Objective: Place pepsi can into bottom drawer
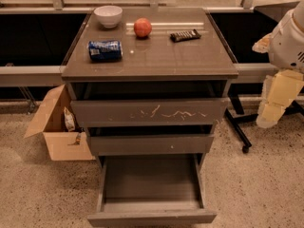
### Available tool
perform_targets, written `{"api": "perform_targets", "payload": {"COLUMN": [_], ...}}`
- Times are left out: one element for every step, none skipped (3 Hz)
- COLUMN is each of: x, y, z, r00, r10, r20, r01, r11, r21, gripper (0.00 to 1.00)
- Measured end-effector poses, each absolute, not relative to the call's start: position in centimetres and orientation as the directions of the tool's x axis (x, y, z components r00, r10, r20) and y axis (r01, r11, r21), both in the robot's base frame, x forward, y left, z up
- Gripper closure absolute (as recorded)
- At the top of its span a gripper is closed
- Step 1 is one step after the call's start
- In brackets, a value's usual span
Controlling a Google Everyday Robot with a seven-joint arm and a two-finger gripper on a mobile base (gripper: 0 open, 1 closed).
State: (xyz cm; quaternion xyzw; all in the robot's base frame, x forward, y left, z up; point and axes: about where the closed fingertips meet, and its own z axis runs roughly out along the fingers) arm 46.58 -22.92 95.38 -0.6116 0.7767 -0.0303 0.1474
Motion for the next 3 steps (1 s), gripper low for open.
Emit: {"api": "perform_targets", "payload": {"x": [46.6,48.7,51.7], "y": [-22.9,-21.8,-19.7], "z": [95.4,94.7,93.8], "r00": [-0.208,-0.151,-0.067], "r10": [-0.959,-0.958,-0.948], "r20": [-0.192,-0.246,-0.31], "r01": [-0.941,-0.954,-0.97], "r11": [0.25,0.206,0.134], "r21": [-0.227,-0.217,-0.203], "gripper": [0.0,0.0,0.0]}}
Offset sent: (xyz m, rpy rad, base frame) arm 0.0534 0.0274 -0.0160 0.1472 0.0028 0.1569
